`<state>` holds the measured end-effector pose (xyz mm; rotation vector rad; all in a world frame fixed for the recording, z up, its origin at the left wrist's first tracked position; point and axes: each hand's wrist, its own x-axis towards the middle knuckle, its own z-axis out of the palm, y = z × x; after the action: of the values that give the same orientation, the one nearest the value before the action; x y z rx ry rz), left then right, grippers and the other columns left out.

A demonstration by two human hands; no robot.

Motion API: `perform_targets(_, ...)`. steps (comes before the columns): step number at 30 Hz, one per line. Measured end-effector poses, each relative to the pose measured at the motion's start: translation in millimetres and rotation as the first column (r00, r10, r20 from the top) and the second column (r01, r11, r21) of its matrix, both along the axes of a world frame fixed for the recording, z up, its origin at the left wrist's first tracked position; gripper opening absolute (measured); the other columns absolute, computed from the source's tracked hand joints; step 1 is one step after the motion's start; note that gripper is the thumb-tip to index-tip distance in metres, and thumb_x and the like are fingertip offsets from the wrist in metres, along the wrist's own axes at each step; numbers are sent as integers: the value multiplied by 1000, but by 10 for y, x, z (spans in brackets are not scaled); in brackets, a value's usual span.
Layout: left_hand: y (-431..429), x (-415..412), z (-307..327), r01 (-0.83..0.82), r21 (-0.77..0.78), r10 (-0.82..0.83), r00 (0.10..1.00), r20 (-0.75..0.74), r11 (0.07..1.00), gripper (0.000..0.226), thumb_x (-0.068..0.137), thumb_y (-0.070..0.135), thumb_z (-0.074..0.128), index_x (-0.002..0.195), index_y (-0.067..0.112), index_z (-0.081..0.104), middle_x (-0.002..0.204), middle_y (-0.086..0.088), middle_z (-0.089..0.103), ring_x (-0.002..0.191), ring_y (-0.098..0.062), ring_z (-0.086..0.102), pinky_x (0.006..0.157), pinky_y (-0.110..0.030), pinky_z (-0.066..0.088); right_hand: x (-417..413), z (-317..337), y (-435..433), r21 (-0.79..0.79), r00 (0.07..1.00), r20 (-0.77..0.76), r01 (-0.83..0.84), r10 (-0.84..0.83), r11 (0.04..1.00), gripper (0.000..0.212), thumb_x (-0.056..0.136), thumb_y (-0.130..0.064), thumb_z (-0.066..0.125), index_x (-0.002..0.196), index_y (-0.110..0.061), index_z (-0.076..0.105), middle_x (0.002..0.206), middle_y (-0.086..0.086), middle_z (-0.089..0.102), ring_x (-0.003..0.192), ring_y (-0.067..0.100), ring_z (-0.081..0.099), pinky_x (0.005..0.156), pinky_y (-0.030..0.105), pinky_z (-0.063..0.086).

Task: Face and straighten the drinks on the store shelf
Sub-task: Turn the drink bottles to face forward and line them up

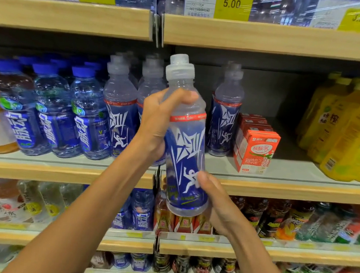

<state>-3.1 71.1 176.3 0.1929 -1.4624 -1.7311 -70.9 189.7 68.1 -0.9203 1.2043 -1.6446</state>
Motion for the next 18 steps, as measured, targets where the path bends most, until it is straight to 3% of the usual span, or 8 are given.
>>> perform_targets(2, -37, 0, 27, 168, 43, -169, 986, 7, 985, 45, 51, 29, 71, 92, 10, 66, 84, -10, 68, 79, -30, 64, 74, -35, 52, -23, 13, 9, -7, 992, 66, -111, 111, 994, 97, 35, -61, 89, 117, -18, 57, 104, 1, 73, 95, 18, 70, 85, 33, 57)
perform_targets(4, -56, -13, 36, 305, 30, -305, 952, -27, 952, 46, 54, 30, 67, 95, 8, 63, 83, -7, 69, 75, -26, 66, 71, -31, 54, -15, 22, -7, -76, 988, -5, -154, 154, 985, 75, 40, -54, 90, 104, -22, 68, 96, 1, 74, 88, 17, 71, 77, 30, 58)
perform_targets(6, -80, -23, 27, 406, 13, -405, 913, -46, 914, 44, 56, 27, 68, 96, 8, 61, 85, -5, 69, 73, -22, 67, 69, -30, 55, 15, 43, -21, -98, 994, -58, -100, 95, 990, 59, 46, -43, 89, 97, -21, 69, 90, 0, 75, 83, 15, 71, 72, 26, 56)
perform_targets(9, -132, -37, -43, 465, 14, -464, 885, -38, 885, 66, 46, 37, 84, 101, 9, 61, 93, -6, 69, 79, -22, 68, 74, -32, 55, 36, 13, -24, -95, 993, -114, 9, -20, 995, 49, 55, -34, 75, 99, -17, 64, 89, -2, 74, 82, 14, 71, 71, 25, 55)
perform_targets(11, -145, -38, -90, 394, 23, -394, 919, 5, 919, 65, 50, 39, 82, 105, 11, 61, 99, -7, 71, 86, -22, 68, 77, -33, 56, 67, -5, -20, -88, 983, -162, 71, -85, 994, 49, 57, -36, 76, 102, -19, 63, 90, -4, 74, 84, 13, 71, 71, 23, 55)
perform_targets(14, -130, -6, -122, 99, -61, -90, 987, 132, 993, 43, 70, 42, 68, 104, 16, 63, 100, -7, 72, 90, -23, 69, 78, -33, 56, 81, -15, -24, -109, 928, -269, 235, -257, 966, 44, 64, -33, 79, 104, -25, 60, 94, -8, 74, 85, 11, 71, 69, 19, 54)
perform_targets(18, -50, 40, -151, -200, -255, 235, 965, 116, 946, 28, 88, 44, 61, 99, 18, 65, 101, -4, 71, 99, -21, 67, 90, -40, 53, 86, -24, -46, -177, 803, -386, 419, -455, 890, 44, 72, -29, 81, 109, -25, 57, 95, -11, 71, 86, 6, 69, 72, 20, 54)
